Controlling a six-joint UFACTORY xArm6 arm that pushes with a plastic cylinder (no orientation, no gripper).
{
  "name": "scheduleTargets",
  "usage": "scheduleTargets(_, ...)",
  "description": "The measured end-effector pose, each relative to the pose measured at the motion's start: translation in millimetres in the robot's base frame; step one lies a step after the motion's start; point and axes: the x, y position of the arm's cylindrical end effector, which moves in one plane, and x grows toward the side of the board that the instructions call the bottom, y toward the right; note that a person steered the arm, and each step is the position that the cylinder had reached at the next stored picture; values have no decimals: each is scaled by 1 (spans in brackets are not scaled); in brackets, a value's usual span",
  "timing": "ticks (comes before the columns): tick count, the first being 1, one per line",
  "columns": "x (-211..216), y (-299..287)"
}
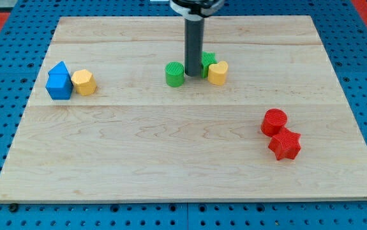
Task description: Group up the green star and yellow heart with red blocks at the bottom right side of the board
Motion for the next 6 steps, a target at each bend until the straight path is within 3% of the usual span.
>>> scheduleTargets(1,-52,-27)
scheduleTargets(2,-32,17)
scheduleTargets(3,50,87)
scheduleTargets(4,65,100)
scheduleTargets(5,39,45)
scheduleTargets(6,-16,62)
